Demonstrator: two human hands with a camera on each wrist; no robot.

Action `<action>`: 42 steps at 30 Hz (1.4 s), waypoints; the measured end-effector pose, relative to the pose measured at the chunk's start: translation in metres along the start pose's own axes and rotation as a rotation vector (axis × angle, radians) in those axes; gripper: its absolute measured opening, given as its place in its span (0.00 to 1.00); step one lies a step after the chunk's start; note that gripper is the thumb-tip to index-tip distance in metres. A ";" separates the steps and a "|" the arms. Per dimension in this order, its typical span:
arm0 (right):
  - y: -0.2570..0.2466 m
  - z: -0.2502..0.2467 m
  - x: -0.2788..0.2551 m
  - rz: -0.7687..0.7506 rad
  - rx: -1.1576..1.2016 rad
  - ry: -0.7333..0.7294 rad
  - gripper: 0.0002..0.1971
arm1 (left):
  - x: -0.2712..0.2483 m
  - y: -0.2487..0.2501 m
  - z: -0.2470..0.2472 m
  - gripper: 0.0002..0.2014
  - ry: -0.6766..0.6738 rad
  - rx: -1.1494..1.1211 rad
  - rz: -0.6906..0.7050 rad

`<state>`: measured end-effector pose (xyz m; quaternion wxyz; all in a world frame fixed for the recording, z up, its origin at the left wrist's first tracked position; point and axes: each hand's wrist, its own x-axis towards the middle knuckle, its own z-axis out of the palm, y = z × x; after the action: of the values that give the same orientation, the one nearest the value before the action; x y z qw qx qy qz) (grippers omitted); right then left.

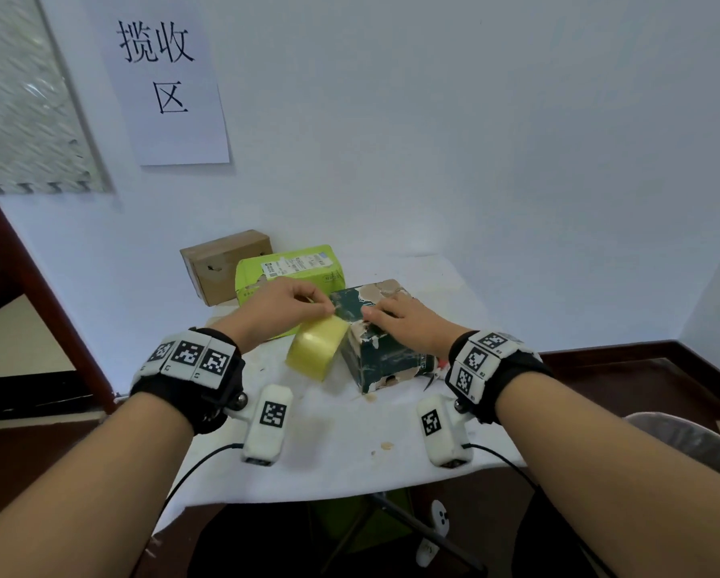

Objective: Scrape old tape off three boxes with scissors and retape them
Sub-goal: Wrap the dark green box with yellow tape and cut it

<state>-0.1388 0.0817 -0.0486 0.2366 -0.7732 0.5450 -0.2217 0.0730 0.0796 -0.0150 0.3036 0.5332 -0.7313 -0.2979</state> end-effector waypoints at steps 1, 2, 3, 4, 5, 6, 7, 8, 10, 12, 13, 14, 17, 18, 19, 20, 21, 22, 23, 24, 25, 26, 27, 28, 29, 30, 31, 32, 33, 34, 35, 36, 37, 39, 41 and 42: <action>-0.003 -0.005 -0.001 -0.018 0.039 0.020 0.20 | -0.001 0.003 -0.002 0.06 0.010 0.000 0.005; -0.007 -0.010 -0.003 -0.022 0.082 0.063 0.20 | -0.001 0.006 -0.004 0.06 0.017 -0.008 0.009; -0.011 -0.015 -0.004 -0.012 0.150 0.108 0.21 | -0.001 0.009 -0.005 0.06 0.017 -0.028 0.015; -0.015 -0.020 -0.004 0.005 0.256 0.131 0.21 | -0.001 0.013 -0.006 0.06 0.019 -0.056 0.025; -0.019 -0.024 -0.004 0.024 0.384 0.121 0.21 | -0.001 0.018 -0.005 0.06 0.028 -0.086 0.041; -0.024 -0.027 -0.005 0.044 0.506 0.092 0.22 | -0.001 0.023 -0.005 0.06 0.047 -0.119 0.059; -0.029 -0.029 -0.007 0.059 0.589 0.064 0.23 | -0.001 0.028 -0.004 0.06 0.071 -0.156 0.080; -0.032 -0.031 -0.008 0.063 0.638 0.044 0.22 | -0.001 0.033 -0.003 0.05 0.100 -0.194 0.098; -0.037 -0.033 -0.011 0.040 0.730 0.042 0.17 | 0.000 0.043 0.000 0.04 0.149 -0.232 0.132; -0.040 -0.035 -0.011 0.040 0.836 0.116 0.11 | 0.001 0.050 0.004 0.03 0.167 -0.216 0.151; -0.042 -0.037 -0.011 0.060 0.869 0.177 0.08 | 0.002 0.053 0.006 0.03 0.167 -0.200 0.152; -0.043 -0.039 -0.011 0.085 0.872 0.240 0.05 | 0.003 0.055 0.008 0.04 0.167 -0.184 0.154; -0.042 -0.044 -0.011 0.128 0.793 0.331 0.04 | 0.004 0.058 0.013 0.05 0.174 -0.081 0.174; -0.041 -0.046 -0.011 0.132 0.766 0.339 0.05 | 0.005 0.060 0.015 0.05 0.174 -0.042 0.182; -0.040 -0.047 -0.012 0.132 0.736 0.350 0.05 | 0.005 0.062 0.016 0.06 0.174 -0.006 0.187; -0.039 -0.047 -0.013 0.132 0.703 0.366 0.05 | 0.004 0.065 0.017 0.07 0.181 0.036 0.192; -0.038 -0.048 -0.013 0.130 0.670 0.385 0.05 | 0.004 0.068 0.019 0.07 0.191 0.087 0.195; -0.038 -0.048 -0.013 0.129 0.634 0.403 0.04 | 0.003 0.071 0.020 0.08 0.201 0.139 0.198; -0.038 -0.049 -0.014 0.129 0.597 0.418 0.03 | 0.003 0.073 0.022 0.09 0.209 0.187 0.198; -0.038 -0.050 -0.014 0.130 0.563 0.430 0.03 | 0.003 0.076 0.023 0.09 0.213 0.229 0.199; -0.037 -0.051 -0.015 0.131 0.534 0.440 0.04 | 0.003 0.079 0.024 0.10 0.211 0.264 0.200; -0.037 -0.052 -0.015 0.133 0.513 0.447 0.04 | 0.003 0.082 0.025 0.12 0.203 0.293 0.193; -0.037 -0.054 -0.017 0.134 0.495 0.446 0.04 | 0.005 0.083 0.025 0.15 0.191 0.321 0.179; -0.037 -0.055 -0.019 0.133 0.472 0.438 0.05 | 0.007 0.084 0.025 0.20 0.176 0.354 0.154; -0.037 -0.055 -0.021 0.130 0.445 0.425 0.06 | 0.008 0.085 0.025 0.27 0.152 0.378 0.115; -0.036 -0.055 -0.023 0.130 0.419 0.413 0.06 | 0.010 0.086 0.025 0.30 0.113 0.357 0.072; -0.035 -0.055 -0.024 0.135 0.401 0.403 0.07 | 0.011 0.086 0.025 0.28 0.074 0.274 0.049; -0.035 -0.054 -0.026 0.142 0.387 0.401 0.07 | 0.012 0.085 0.026 0.22 0.033 0.141 0.045; -0.035 -0.055 -0.026 0.150 0.378 0.407 0.07 | 0.012 0.085 0.026 0.15 -0.006 0.019 0.048; -0.036 -0.056 -0.028 0.157 0.375 0.414 0.07 | 0.011 0.084 0.027 0.11 -0.024 -0.063 0.049; -0.037 -0.057 -0.029 0.164 0.373 0.417 0.07 | 0.011 0.084 0.028 0.09 -0.025 -0.113 0.049; -0.038 -0.058 -0.030 0.167 0.366 0.417 0.08 | 0.012 0.083 0.029 0.08 -0.017 -0.145 0.043; -0.039 -0.059 -0.031 0.169 0.355 0.408 0.10 | 0.013 0.082 0.030 0.08 -0.010 -0.166 0.038; -0.043 -0.059 -0.035 0.186 0.343 0.362 0.19 | 0.013 0.081 0.033 0.07 -0.004 -0.193 0.032; -0.045 -0.057 -0.038 0.209 0.368 0.289 0.29 | 0.013 0.078 0.035 0.06 -0.001 -0.205 0.020; -0.046 -0.055 -0.039 0.223 0.377 0.247 0.30 | 0.014 0.076 0.036 0.06 0.000 -0.207 0.014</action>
<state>-0.1497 0.1252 0.0197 0.3310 -0.6176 0.6007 -0.3849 -0.0031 0.0897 0.0213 0.3591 0.4937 -0.7003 -0.3700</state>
